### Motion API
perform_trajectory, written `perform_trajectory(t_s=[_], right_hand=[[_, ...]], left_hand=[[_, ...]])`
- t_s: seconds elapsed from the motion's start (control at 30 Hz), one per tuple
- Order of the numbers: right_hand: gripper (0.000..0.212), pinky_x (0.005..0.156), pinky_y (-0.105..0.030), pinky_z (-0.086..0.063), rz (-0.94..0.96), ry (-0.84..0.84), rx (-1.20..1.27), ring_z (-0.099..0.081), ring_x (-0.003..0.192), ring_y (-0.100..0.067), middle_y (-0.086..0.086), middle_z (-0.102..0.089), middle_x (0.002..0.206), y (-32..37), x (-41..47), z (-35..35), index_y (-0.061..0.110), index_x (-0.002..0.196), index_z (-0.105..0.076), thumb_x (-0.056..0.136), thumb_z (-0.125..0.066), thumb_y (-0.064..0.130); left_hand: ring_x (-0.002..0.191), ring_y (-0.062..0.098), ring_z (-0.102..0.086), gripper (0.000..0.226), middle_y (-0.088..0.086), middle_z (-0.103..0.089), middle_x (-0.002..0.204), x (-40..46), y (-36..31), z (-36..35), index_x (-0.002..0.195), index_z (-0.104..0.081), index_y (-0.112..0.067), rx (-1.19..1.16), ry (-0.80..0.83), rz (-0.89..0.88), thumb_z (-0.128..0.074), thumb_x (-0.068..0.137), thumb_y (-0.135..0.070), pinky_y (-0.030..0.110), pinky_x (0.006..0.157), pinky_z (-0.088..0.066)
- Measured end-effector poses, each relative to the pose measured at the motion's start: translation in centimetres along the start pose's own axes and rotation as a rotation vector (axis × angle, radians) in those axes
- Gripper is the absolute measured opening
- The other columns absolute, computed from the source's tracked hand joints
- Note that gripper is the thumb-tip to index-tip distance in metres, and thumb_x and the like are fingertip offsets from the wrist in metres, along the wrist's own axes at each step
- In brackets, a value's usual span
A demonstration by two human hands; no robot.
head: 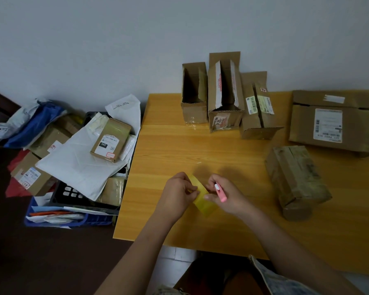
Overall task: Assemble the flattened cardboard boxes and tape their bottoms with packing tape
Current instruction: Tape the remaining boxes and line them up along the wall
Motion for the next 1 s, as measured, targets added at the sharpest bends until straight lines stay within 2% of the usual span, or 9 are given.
perform_trajectory(t_s=[0.2,0.37,0.43,0.5,0.63,0.77,0.9,1.0], right_hand=[[0.044,0.066,-0.033,-0.034,0.011,0.009,-0.039,-0.034,0.069,-0.015,0.006,-0.038,0.073,0.4,0.1,-0.1,0.024,0.072,-0.035,0.08,-0.07,-0.002],[0.045,0.065,-0.034,-0.034,0.011,0.008,-0.066,-0.034,0.07,-0.016,0.005,-0.038,0.072,0.9,0.2,-0.2,0.024,0.071,-0.035,0.081,-0.07,-0.002],[0.044,0.065,-0.034,-0.035,0.002,0.01,-0.068,-0.034,0.07,-0.016,0.004,-0.039,0.073,0.9,0.1,-0.2,0.024,0.071,-0.035,0.081,-0.07,-0.001],[0.043,0.065,-0.033,-0.035,-0.011,0.006,-0.065,-0.036,0.071,-0.016,0.003,-0.04,0.075,0.9,0.1,0.0,0.024,0.071,-0.036,0.081,-0.069,-0.001],[0.043,0.065,-0.031,-0.037,-0.038,-0.005,-0.072,-0.037,0.071,-0.015,0.002,-0.04,0.077,0.8,0.1,0.0,0.023,0.071,-0.037,0.08,-0.07,-0.002],[0.042,0.064,-0.032,-0.034,-0.029,0.005,-0.096,-0.034,0.07,-0.016,0.002,-0.039,0.075,1.0,0.2,-0.1,0.022,0.072,-0.036,0.081,-0.069,-0.002],[0.041,0.064,-0.031,-0.033,-0.033,0.016,-0.109,-0.033,0.071,-0.016,0.0,-0.038,0.076,1.2,0.0,-0.1,0.022,0.072,-0.036,0.082,-0.069,-0.002],[0.041,0.063,-0.03,-0.034,-0.049,-0.002,-0.106,-0.035,0.071,-0.015,0.002,-0.039,0.077,1.1,0.0,0.0,0.021,0.072,-0.037,0.081,-0.069,-0.004]], left_hand=[[0.068,0.016,-0.055,0.007,0.005,-0.058,0.083,0.7,-0.4,-0.2,0.086,-0.079,-0.005,0.066,0.074,-0.032,-0.076,0.082,-0.01,0.019,0.06,-0.035],[0.065,0.02,-0.056,0.006,0.007,-0.057,0.075,0.7,-0.3,0.1,0.081,-0.079,-0.006,0.062,0.038,-0.027,-0.073,0.082,-0.006,0.034,0.06,-0.043],[0.064,0.021,-0.056,0.007,0.009,-0.058,0.072,0.6,-0.1,0.3,0.077,-0.079,-0.006,0.041,0.022,-0.03,-0.073,0.081,-0.004,0.037,0.06,-0.044],[0.065,0.019,-0.056,0.005,0.008,-0.058,0.073,0.7,0.2,0.2,0.079,-0.079,-0.007,0.012,0.026,-0.021,-0.074,0.08,-0.004,0.032,0.061,-0.044],[0.062,0.005,-0.049,0.009,-0.002,-0.054,0.075,0.8,0.1,0.1,0.089,-0.079,-0.008,0.013,0.064,-0.029,-0.078,0.079,-0.01,0.009,0.058,-0.035],[0.061,0.01,-0.046,0.006,0.001,-0.053,0.073,0.9,-0.6,0.1,0.084,-0.079,-0.006,0.064,0.085,-0.066,-0.074,0.083,-0.01,0.01,0.055,-0.03],[0.057,0.008,-0.043,0.01,-0.001,-0.048,0.07,0.9,-0.6,0.1,0.077,-0.078,-0.005,0.067,0.079,-0.066,-0.072,0.084,-0.008,0.019,0.055,-0.028],[0.059,0.004,-0.046,0.005,0.0,-0.052,0.071,0.9,-0.3,0.2,0.084,-0.079,-0.007,0.04,0.072,-0.067,-0.075,0.082,-0.01,0.013,0.055,-0.031]])
Point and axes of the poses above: each hand's wrist, its own x-axis towards the middle knuckle, its own z-axis out of the back of the hand, y = z × x, the point moved 10 cm from there along x, towards the middle knuckle
